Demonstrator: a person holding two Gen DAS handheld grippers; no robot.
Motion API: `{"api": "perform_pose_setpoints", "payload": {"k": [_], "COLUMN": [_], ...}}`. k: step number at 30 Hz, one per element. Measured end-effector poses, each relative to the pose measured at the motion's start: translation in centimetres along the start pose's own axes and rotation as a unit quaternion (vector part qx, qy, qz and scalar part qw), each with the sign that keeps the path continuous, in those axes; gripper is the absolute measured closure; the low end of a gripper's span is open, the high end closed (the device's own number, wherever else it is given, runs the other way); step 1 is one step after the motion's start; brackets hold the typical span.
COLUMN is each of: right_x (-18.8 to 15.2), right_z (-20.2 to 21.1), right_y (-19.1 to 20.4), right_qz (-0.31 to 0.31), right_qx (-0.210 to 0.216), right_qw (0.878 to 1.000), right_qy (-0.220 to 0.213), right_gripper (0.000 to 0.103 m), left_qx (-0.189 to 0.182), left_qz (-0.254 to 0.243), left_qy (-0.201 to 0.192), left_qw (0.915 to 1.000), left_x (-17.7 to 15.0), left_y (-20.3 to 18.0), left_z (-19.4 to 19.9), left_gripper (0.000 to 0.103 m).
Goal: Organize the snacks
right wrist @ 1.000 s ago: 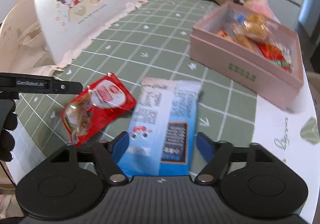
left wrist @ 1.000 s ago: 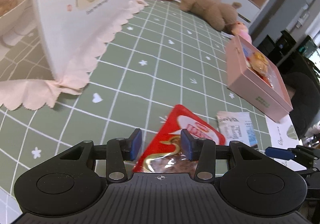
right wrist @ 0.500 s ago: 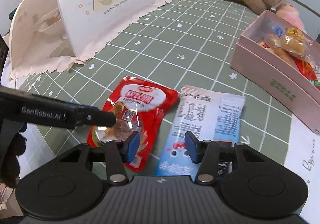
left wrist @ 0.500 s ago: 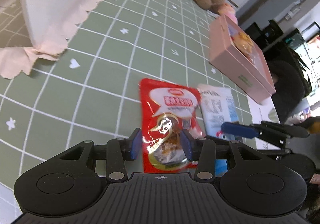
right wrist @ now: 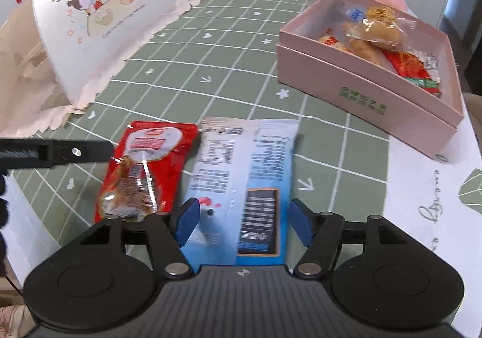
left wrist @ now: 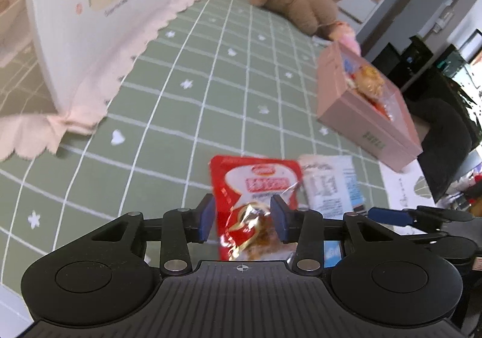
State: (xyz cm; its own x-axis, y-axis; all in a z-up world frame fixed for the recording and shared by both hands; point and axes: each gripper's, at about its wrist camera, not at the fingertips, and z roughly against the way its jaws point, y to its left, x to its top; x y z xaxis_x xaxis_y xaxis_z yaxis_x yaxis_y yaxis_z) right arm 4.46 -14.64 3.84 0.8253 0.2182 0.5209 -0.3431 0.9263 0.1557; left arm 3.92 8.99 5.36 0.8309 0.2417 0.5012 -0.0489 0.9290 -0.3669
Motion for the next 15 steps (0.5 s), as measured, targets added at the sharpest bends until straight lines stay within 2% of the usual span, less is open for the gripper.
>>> {"api": "perform_pose_setpoints", "payload": {"k": [1,5,9,15], "right_x": [0.0,0.3,0.5,0.3], "right_z": [0.0,-0.3,-1.3,-2.1], "right_y": [0.3,1.7,2.2,1.1], "right_qz": [0.004,0.024,0.029,0.006], "right_qx": [0.003,0.007,0.007,0.016], "right_qw": [1.000,1.000,1.000,1.000], "right_qy": [-0.003,-0.008,0.003,0.011], "right_gripper": [0.029,0.025,0.020,0.017], "left_qx": [-0.002,-0.017,-0.037,-0.034], "left_qz": [0.008,0.034,0.052,0.052], "left_qy": [0.005,0.025,0.021,0.017], "left_qw": [1.0000,0.9990,0.9977,0.9979], "left_x": [-0.2,-0.9,-0.9,-0.6], "left_y": [0.3,1.6,2.2,1.0], "left_z": [-0.2,-0.9,-1.3,-1.0], "left_gripper": [0.058,0.058,0.058,0.057]}}
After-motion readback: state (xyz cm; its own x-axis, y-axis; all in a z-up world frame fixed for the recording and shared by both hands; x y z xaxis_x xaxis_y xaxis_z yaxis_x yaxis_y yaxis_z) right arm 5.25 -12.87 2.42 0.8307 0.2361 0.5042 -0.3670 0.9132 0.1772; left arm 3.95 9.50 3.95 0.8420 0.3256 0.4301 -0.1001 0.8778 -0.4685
